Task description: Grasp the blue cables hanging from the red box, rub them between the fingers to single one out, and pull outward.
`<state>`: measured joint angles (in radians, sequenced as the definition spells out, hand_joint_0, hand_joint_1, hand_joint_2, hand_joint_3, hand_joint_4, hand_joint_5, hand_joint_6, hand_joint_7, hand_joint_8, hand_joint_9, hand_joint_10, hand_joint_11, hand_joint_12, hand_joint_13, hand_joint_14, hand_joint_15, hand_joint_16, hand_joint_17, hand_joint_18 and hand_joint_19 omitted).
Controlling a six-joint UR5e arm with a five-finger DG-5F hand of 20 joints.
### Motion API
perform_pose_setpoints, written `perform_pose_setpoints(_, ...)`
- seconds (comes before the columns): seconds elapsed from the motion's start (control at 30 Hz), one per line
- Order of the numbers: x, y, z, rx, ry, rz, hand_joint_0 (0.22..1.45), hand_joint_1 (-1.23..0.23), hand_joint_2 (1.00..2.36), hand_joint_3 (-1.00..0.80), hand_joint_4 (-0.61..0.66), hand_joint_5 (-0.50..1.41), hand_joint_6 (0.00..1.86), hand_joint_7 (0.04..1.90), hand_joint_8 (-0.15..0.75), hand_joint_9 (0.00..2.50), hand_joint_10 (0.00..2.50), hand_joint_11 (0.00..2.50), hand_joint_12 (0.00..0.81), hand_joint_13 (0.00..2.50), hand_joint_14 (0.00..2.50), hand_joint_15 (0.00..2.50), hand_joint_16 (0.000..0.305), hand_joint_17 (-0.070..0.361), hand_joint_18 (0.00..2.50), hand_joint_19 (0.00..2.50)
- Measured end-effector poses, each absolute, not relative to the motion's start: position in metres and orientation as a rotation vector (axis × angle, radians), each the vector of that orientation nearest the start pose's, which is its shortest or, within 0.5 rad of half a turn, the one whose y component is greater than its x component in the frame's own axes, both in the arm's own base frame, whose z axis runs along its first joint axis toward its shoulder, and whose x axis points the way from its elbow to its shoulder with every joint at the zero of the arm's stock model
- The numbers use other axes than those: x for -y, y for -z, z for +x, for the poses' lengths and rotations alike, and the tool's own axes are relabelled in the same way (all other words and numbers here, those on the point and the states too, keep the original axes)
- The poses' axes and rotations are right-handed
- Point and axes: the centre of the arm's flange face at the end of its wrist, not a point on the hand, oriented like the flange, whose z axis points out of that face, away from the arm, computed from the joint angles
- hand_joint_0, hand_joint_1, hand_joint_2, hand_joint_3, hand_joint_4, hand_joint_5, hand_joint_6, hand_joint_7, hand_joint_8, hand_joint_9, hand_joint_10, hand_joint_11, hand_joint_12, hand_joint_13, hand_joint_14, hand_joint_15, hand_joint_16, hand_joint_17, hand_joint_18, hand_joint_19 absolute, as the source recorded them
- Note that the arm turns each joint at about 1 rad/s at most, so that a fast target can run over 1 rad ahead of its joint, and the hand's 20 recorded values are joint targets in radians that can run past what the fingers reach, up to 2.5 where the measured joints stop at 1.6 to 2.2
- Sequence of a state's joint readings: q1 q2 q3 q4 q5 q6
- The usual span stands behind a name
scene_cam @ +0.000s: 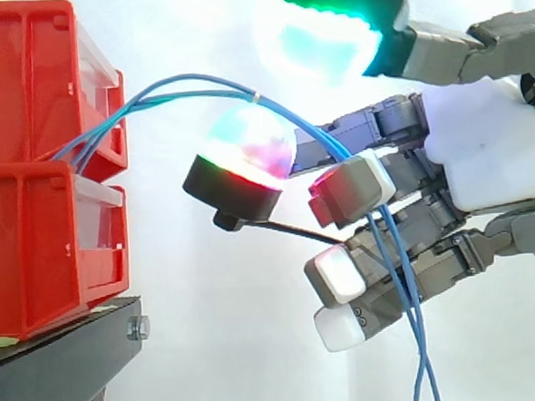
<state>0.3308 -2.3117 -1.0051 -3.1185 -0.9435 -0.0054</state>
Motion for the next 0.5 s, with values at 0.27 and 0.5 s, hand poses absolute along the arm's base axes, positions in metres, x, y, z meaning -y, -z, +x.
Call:
perform_pose_setpoints(0.27,-0.0586,-0.2969,0.7599,-1.117,-0.868,1.376,0.61,-0.65,1.01,-0.35,0.01,-0.16,0.91,0.98,0.26,1.21,0.02,1.15,0.333,0.98,0.03,0.68,0.037,0.084,0.7,0.5)
perform_pose_setpoints(0.5,-0.0587,-0.2971,0.7602,-1.117,-0.868,1.374,0.64,-0.77,1.02,-0.16,-0.03,-0.17,0.93,1.05,0.267,1.19,0.02,1.15,0.335,0.98,0.03,0.67,0.039,0.087,0.71,0.48)
